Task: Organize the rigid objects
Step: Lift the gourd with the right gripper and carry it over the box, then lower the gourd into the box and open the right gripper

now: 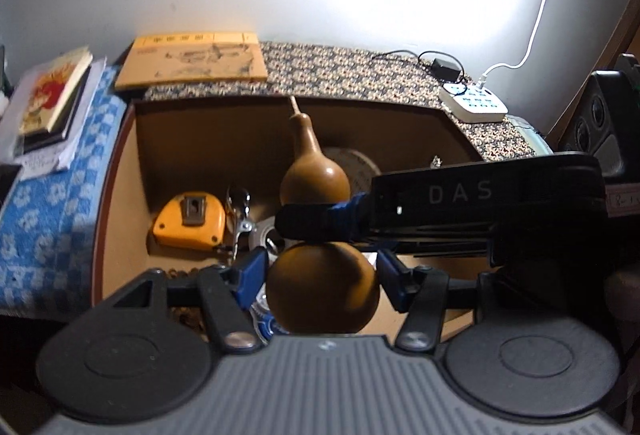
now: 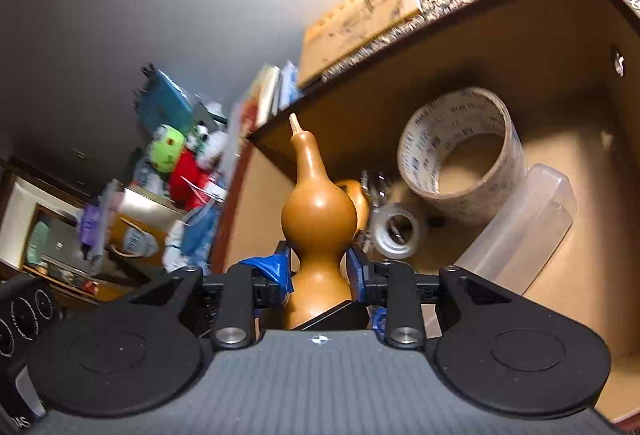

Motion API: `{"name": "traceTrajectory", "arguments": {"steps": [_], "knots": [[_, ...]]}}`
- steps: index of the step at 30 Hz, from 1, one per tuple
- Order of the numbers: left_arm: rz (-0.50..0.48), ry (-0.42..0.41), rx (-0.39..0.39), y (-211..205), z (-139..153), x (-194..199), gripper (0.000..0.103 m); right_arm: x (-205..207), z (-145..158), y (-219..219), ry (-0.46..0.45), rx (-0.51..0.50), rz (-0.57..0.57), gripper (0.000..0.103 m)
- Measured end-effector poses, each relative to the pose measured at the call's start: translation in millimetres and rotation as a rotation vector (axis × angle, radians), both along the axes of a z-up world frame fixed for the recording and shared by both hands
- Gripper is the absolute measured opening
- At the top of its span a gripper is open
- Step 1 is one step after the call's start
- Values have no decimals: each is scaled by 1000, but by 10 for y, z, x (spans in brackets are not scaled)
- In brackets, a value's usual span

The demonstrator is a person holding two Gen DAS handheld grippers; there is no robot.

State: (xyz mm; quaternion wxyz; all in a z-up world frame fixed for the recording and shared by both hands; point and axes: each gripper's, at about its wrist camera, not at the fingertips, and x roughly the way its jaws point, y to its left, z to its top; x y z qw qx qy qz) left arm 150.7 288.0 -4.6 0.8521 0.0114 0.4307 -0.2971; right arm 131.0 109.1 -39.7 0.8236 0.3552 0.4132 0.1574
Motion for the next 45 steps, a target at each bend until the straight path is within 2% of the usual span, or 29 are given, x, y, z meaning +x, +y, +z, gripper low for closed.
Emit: {"name": "traceTrajectory", "arguments": {"steps": [9,12,18,22,25,28,33,45], "knots": [[0,92,3,-38,-250,152,58,52,-111,26,83,-74,-26,16],[4,106,2,-45,-278,190,58,36,-80,21,59,-105,-36,17],[18,112,55,-101,-332,226,59,64,-70,13,43,-146,-39,18],[19,113,60,-97,-334,238,59,75,-44,-18,29,-133,-33,18],[16,118,54,-92,-330,235,60,65,-17,-23,26,-168,-45,18],[16,114,54,-104,-313,216,60,23,-18,-91,24,-117,-66,18],[36,106,66,-110,-261,204,60,-74,52,-117,-9,-111,-70,18],[146,33,199,-147,-52,81,61,-336,250,-130,-99,-211,-101,18]]}}
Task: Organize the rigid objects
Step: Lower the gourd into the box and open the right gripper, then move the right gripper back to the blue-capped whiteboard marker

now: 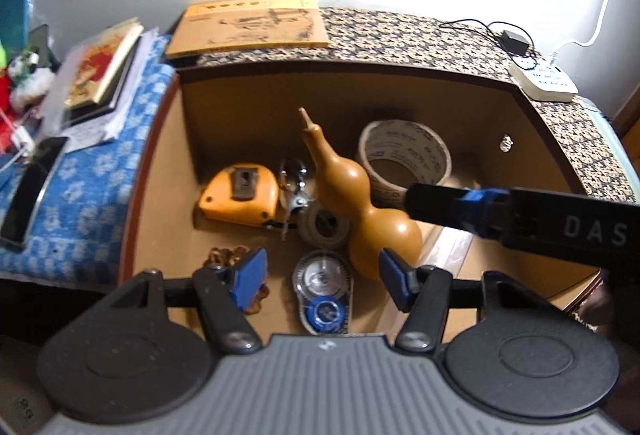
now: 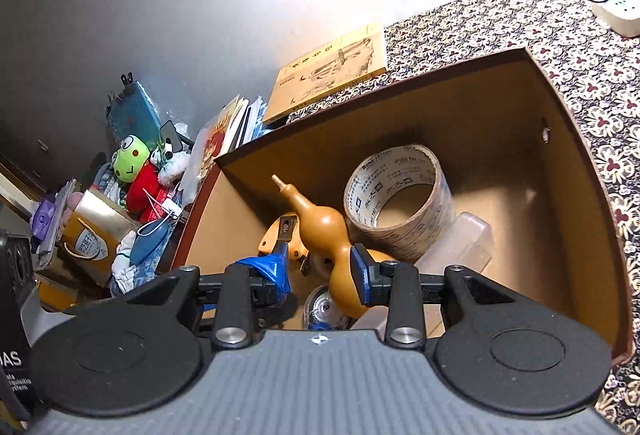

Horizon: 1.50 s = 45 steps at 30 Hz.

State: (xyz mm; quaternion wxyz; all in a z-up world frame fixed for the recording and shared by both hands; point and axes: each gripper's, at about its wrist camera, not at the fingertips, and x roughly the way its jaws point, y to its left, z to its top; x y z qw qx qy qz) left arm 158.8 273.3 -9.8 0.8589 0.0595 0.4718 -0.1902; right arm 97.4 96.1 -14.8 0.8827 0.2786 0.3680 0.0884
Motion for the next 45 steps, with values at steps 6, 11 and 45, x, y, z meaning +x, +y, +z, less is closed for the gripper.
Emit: {"name": "traceTrajectory", "arguments": {"steps": [6,11,45], "knots": [[50,-46,57,19,110,-123,64,-130,56,6,-24,-27,5,18],[78,-66,89,35,181,-207,65,-254,108,38,-53,-51,12,18],[242,-152,247,-776,441,-984,67,-936,242,-810,-106,-23,107,18]]}}
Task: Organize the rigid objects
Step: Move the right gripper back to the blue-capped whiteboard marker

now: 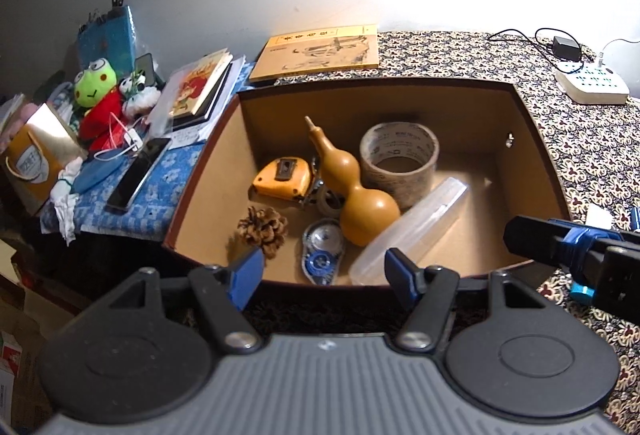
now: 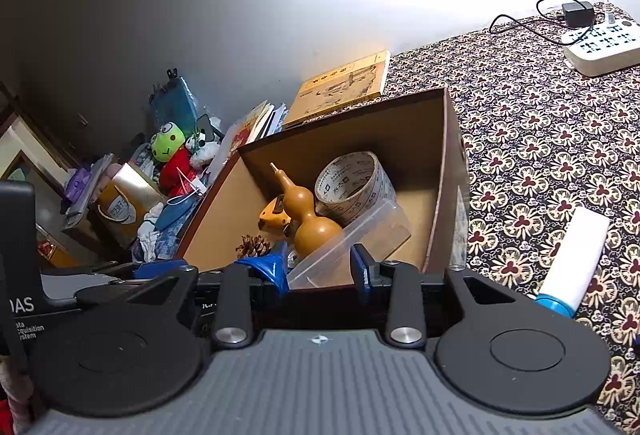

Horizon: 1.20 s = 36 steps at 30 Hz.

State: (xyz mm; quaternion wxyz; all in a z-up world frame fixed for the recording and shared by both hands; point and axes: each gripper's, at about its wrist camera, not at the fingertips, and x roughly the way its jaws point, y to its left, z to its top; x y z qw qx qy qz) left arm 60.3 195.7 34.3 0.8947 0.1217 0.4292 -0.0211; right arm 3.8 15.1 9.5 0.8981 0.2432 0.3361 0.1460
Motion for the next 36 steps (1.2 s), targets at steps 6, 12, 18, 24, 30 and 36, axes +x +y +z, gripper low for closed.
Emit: {"name": "traceTrajectory", "arguments": {"steps": [6,12,18,24,30,36], "knots": [[12,-10,0,-216,54,-134,67,-80,-14,-218,5,14,9,18],[10,-6,13,-457,46,-260,67,-147,-65,-445,21,19,4,18],[3,33,17,-708,-15,-341,67,-214,-125,-667,42,28,-7,18],[-9,71,19,-909,-99,-408,67,-285,-188,-845,61,30,-20,18],[-41,103,17,-1096,-183,-470,67,-346,-255,-1007,84,33,-37,18],[-72,125,24,-1285,-248,-516,67,-408,-302,-1151,99,36,-55,18]]}}
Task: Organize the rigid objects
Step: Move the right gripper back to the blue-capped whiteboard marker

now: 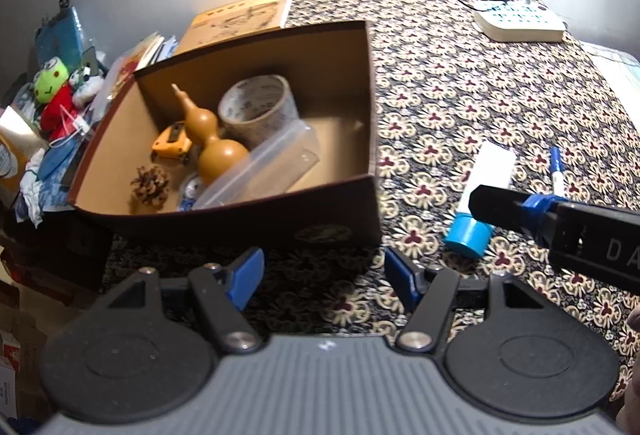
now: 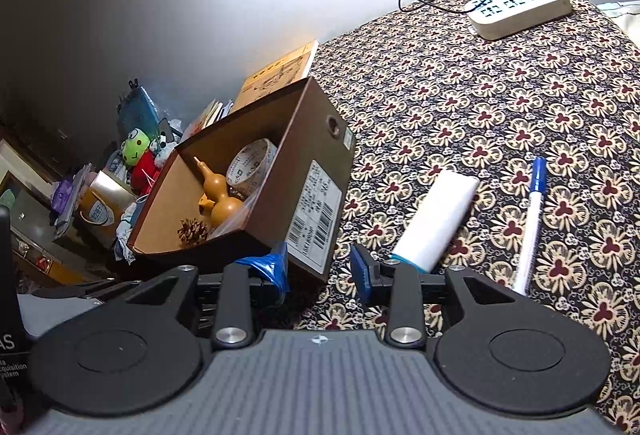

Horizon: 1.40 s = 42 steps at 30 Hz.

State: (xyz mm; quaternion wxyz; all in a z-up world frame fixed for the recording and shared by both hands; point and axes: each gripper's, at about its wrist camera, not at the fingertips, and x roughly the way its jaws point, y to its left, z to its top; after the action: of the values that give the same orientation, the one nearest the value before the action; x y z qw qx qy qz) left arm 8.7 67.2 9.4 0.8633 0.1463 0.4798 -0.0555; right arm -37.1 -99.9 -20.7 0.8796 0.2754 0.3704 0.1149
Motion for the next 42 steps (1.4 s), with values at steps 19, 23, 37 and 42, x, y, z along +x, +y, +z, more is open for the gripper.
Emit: {"name": "traceTrajectory", "arguments": {"steps": [19,23,37,42], "knots": [[-96,64,-14,-374,-200,-43,67,-130,-181,-363,67,13,-85,18],[-106,85,-16,-420,-263,-21,67,-117,-201,-385,74,14,-85,18],[-134,122,-17,-532,-391,63,67,-83,-265,-479,100,-5,-99,18],[-144,133,-21,-583,-433,88,67,-79,-287,-518,109,-14,-104,18]]}}
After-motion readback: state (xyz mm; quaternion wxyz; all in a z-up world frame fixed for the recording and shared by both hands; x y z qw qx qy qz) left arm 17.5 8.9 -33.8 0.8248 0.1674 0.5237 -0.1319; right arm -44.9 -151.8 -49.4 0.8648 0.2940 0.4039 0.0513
